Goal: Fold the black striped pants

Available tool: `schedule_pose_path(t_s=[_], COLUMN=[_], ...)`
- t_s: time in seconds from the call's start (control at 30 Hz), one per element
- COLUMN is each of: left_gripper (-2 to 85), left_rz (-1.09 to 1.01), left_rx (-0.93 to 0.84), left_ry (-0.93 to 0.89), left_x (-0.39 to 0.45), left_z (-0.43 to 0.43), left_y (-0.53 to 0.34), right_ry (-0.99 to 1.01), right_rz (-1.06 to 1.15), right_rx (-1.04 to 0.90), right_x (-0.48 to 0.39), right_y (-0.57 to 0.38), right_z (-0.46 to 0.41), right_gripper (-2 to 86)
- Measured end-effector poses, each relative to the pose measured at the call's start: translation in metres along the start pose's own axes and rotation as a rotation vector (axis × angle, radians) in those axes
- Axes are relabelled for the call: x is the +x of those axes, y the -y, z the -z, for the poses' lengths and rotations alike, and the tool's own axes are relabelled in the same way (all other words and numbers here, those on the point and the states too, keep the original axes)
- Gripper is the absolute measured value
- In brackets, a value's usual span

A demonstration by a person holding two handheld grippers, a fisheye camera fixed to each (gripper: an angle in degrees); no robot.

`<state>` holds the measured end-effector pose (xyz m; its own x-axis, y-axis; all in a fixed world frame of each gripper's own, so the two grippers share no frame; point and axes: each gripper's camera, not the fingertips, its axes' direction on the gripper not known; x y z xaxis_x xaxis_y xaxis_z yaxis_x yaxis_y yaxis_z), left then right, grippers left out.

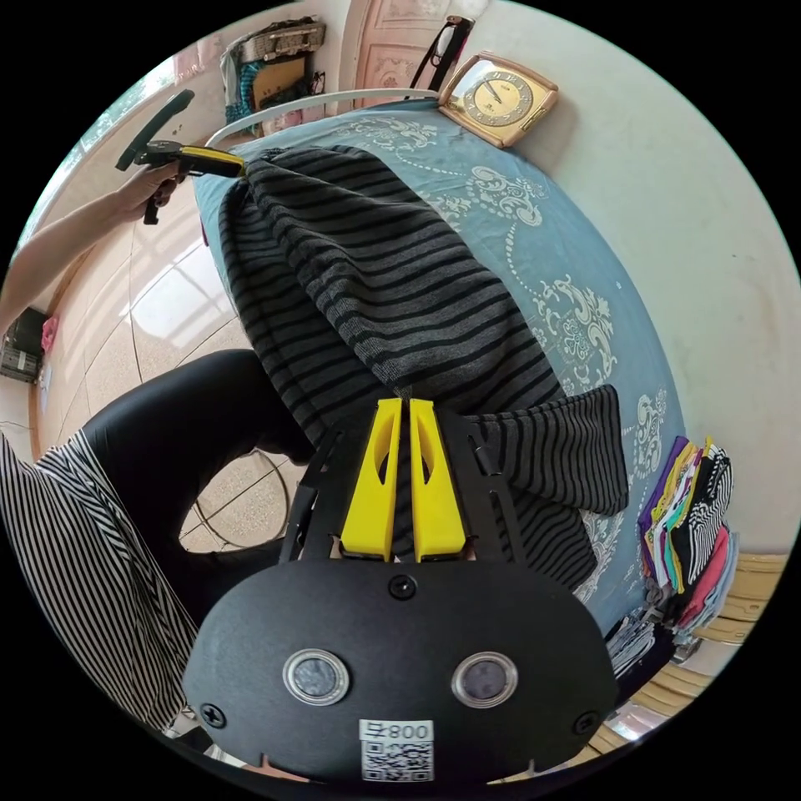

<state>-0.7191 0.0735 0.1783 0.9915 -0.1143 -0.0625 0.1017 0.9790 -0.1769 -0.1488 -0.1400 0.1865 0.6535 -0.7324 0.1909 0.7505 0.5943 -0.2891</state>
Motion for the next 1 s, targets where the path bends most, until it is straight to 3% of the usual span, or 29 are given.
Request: schedule_pose_path(t_s=[0.4,0.8,1.0], left_gripper=[0.7,0.5,0.4], left_rz=[0.016,0.018,0.113], left_rx=[0.007,-0.096,-0.056], left_ry=[0.061,0.063,0.049], left_x=[-0.008,0.004,0.008], left_z=[0.018,-0.014,-0.001], left_y=[-0.054,-0.088,-0.107], right_ry=[0.081,0.077,0.052], right_rz=[0.047,0.076,0.045], right_rx=[-0.024,-0.131,-0.146], right_x=[-0.06,-0.088,-0.092], right_y=[-0.012,-0.024,-0.033], right_z=[-0.01,-0.059,-0.082], right_gripper=[1.5,1.7,1.9])
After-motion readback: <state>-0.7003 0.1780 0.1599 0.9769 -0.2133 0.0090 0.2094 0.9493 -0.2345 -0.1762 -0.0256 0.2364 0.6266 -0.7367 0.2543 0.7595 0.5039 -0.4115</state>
